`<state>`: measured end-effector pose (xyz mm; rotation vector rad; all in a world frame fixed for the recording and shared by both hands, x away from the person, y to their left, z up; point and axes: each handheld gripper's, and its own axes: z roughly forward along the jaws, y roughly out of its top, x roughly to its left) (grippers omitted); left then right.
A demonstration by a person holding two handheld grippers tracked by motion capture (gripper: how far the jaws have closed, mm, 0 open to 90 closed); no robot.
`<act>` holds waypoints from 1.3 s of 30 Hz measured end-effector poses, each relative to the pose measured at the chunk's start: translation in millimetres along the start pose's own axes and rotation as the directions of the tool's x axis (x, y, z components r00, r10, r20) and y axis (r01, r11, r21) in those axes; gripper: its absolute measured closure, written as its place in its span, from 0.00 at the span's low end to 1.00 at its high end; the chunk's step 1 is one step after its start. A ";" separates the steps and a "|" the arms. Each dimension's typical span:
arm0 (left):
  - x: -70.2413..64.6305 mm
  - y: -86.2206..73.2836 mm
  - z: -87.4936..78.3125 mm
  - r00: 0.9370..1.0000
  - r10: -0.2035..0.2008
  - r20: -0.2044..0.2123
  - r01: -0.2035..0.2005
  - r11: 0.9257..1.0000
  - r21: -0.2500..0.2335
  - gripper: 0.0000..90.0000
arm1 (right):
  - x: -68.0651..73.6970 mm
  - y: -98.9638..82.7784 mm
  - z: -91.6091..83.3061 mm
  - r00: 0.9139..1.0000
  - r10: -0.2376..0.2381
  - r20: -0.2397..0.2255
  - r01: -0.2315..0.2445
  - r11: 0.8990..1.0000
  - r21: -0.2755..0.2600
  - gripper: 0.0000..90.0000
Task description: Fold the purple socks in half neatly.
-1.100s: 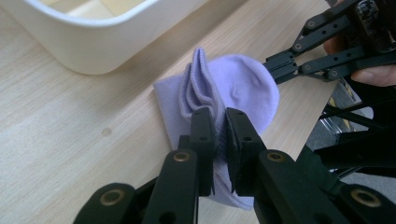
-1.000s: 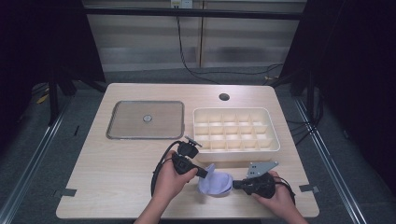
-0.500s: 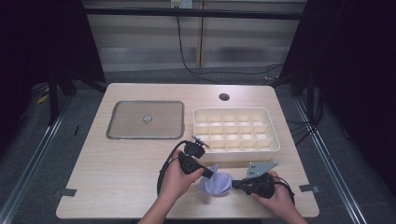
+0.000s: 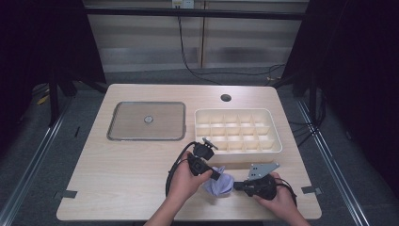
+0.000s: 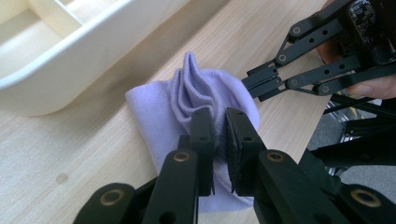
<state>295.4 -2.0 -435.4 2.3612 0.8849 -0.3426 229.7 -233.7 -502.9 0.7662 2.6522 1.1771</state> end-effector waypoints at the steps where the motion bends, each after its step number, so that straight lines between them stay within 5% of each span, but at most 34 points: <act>1: -0.1 0.3 0.1 1.000 0.001 0.001 -0.001 1.000 0.005 0.92 | 0.2 0.0 0.1 1.000 0.000 0.000 0.000 1.000 0.000 0.99; 25: -6.3 5.4 12.2 1.000 0.019 0.020 -0.020 0.999 0.025 0.92 | 0.5 -0.1 0.7 1.000 -0.009 0.004 0.009 1.000 -0.005 0.99; 39: -10.1 4.5 21.4 0.999 0.033 -0.008 -0.033 0.999 0.033 0.91 | 1.7 0.6 0.3 1.000 -0.009 0.003 0.009 1.000 0.002 0.99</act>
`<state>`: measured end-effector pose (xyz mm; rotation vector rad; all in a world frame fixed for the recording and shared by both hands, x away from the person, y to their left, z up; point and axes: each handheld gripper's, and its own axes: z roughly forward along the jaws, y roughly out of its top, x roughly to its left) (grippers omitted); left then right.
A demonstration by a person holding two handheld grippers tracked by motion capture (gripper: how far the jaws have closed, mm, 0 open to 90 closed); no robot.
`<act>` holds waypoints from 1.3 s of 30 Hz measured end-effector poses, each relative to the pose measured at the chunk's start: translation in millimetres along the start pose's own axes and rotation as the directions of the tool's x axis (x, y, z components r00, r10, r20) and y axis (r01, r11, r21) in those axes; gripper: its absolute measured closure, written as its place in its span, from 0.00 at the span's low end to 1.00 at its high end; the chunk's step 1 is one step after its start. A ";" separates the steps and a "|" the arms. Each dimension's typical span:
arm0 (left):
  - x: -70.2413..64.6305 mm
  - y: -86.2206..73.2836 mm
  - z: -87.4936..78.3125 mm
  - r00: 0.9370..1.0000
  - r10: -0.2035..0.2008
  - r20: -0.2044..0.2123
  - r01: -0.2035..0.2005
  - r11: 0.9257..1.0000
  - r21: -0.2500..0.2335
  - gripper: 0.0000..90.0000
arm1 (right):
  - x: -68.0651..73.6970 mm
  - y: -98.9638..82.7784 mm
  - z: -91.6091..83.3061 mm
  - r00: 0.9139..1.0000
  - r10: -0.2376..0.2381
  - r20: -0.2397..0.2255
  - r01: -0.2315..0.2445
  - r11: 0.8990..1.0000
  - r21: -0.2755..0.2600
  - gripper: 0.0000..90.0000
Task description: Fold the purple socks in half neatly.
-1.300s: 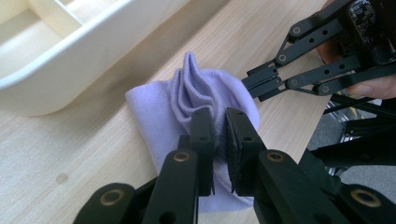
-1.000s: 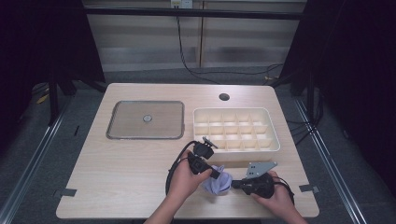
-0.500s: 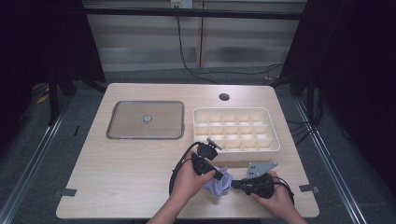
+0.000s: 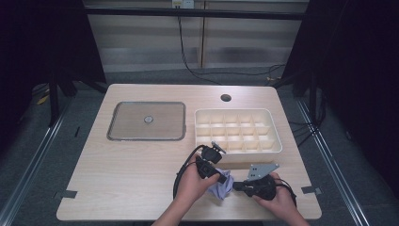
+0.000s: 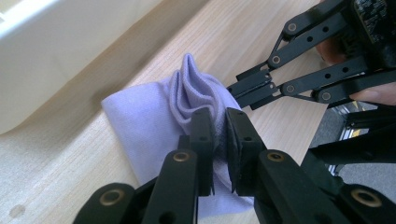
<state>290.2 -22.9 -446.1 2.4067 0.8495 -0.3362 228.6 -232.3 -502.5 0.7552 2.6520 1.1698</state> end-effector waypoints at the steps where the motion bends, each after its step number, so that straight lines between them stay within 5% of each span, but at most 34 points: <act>1: -0.1 -0.2 -0.2 1.000 0.001 0.000 -0.001 1.000 0.001 0.91 | 0.3 0.0 -0.1 1.000 0.002 0.001 -0.002 1.000 0.001 0.99; 12: 8.1 -7.3 -13.5 0.999 -0.018 -0.027 0.017 1.000 -0.006 0.91 | 0.2 0.0 -0.2 1.000 0.001 0.000 -0.001 1.000 0.001 0.99; 23: 1.0 -5.7 2.0 1.000 -0.008 -0.003 0.008 1.000 -0.016 0.91 | -0.2 -0.2 -0.2 1.000 0.000 -0.001 0.000 1.000 -0.002 0.99; 39: -1.1 -4.6 -6.1 1.000 0.000 0.024 0.001 1.000 -0.018 0.86 | -1.1 -0.5 -0.3 1.000 0.002 -0.005 -0.002 1.000 -0.002 0.98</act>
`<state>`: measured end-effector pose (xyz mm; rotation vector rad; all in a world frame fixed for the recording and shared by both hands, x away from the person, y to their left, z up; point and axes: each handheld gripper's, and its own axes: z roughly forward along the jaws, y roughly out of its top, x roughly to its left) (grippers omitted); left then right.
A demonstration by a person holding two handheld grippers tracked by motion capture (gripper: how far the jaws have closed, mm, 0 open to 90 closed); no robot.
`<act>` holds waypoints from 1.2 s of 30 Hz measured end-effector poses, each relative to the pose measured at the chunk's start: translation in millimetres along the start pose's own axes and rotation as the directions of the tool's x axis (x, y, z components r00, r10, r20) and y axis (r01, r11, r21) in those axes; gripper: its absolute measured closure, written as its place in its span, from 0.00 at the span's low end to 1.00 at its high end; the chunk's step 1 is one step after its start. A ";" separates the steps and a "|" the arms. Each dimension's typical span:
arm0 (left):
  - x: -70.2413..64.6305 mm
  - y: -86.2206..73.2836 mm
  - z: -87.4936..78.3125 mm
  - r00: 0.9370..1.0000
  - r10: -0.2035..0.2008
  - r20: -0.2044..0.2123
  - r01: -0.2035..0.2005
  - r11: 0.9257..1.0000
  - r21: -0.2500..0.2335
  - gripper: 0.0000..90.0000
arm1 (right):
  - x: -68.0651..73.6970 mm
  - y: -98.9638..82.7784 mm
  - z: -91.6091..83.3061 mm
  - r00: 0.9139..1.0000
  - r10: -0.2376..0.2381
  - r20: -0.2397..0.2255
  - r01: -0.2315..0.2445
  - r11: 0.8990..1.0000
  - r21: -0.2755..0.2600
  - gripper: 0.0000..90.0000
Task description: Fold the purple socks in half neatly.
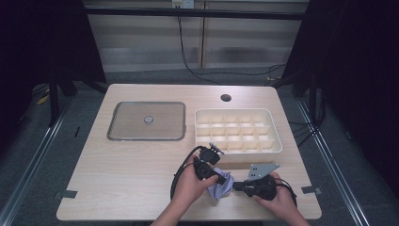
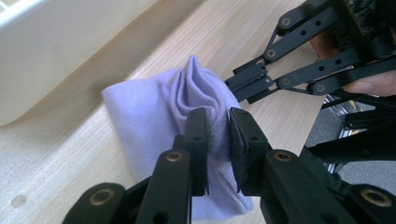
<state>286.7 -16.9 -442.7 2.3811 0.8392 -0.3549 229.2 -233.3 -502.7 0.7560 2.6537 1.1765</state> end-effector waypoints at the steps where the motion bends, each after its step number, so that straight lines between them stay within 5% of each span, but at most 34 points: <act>1: 0.3 0.3 -0.4 1.000 0.005 0.002 -0.005 1.000 0.004 0.86 | 0.0 0.0 0.0 1.000 0.000 0.000 0.000 1.000 0.000 0.98; 24: 8.9 3.7 -18.0 1.000 -0.015 0.013 0.016 0.999 -0.051 0.84 | 0.0 -0.2 0.2 1.000 0.004 -0.001 -0.004 1.000 -0.006 0.98; 36: 13.9 -2.1 2.3 0.999 -0.028 -0.043 0.029 0.999 0.027 0.94 | 0.5 -0.5 0.1 1.000 0.003 -0.001 -0.003 1.000 -0.004 0.98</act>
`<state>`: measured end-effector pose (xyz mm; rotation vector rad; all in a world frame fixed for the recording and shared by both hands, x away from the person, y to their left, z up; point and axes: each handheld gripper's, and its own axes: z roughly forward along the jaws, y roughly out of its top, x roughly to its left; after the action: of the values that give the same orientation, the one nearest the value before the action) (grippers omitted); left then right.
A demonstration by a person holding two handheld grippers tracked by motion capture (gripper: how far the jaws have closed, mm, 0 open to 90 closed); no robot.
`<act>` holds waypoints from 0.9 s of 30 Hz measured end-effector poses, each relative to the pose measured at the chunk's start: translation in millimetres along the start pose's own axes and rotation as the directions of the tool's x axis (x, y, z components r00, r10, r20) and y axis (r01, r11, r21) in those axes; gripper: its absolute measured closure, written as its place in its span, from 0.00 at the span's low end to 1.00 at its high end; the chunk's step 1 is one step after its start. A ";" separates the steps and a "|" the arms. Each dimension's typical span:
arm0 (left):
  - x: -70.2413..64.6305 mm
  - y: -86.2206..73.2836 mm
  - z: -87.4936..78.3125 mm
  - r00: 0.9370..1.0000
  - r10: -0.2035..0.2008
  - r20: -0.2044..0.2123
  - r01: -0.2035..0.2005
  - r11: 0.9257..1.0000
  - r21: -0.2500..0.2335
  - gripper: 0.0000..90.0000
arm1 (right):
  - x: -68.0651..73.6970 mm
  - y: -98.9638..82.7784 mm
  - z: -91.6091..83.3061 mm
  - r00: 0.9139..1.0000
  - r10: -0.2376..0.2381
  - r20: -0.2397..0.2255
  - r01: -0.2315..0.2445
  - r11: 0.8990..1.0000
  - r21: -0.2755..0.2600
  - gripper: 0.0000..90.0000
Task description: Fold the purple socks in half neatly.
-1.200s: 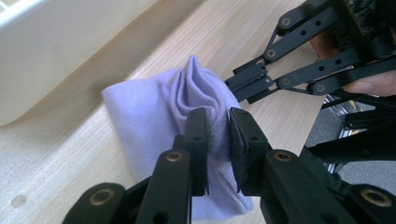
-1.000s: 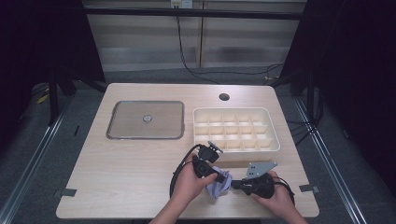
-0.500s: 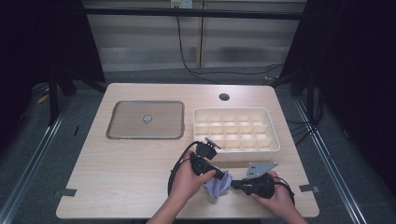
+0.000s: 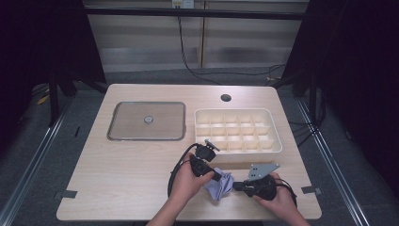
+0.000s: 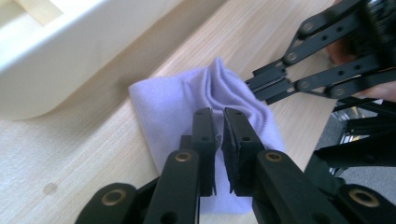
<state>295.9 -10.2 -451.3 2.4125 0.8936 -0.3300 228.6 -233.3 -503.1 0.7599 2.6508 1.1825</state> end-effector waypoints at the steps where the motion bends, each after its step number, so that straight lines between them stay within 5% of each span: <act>1: 0.1 -0.6 2.4 1.000 0.001 -0.007 -0.001 1.000 0.004 0.94 | 0.0 0.0 -0.1 1.000 0.000 0.000 0.000 1.000 0.000 0.98; 16: -9.4 -6.3 26.7 0.997 0.049 -0.051 -0.048 0.999 0.019 0.82 | 0.0 0.2 -0.5 1.000 -0.007 0.002 0.007 1.000 0.003 0.98; 27: -13.2 -11.7 27.7 0.996 0.076 -0.057 -0.077 0.997 -0.013 0.75 | -2.0 -0.7 -3.6 1.000 -0.005 0.019 0.005 1.000 0.012 0.97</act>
<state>277.2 -25.5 -473.6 2.4456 0.8229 -0.2272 228.9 -237.1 -501.3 0.7617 2.6451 1.1536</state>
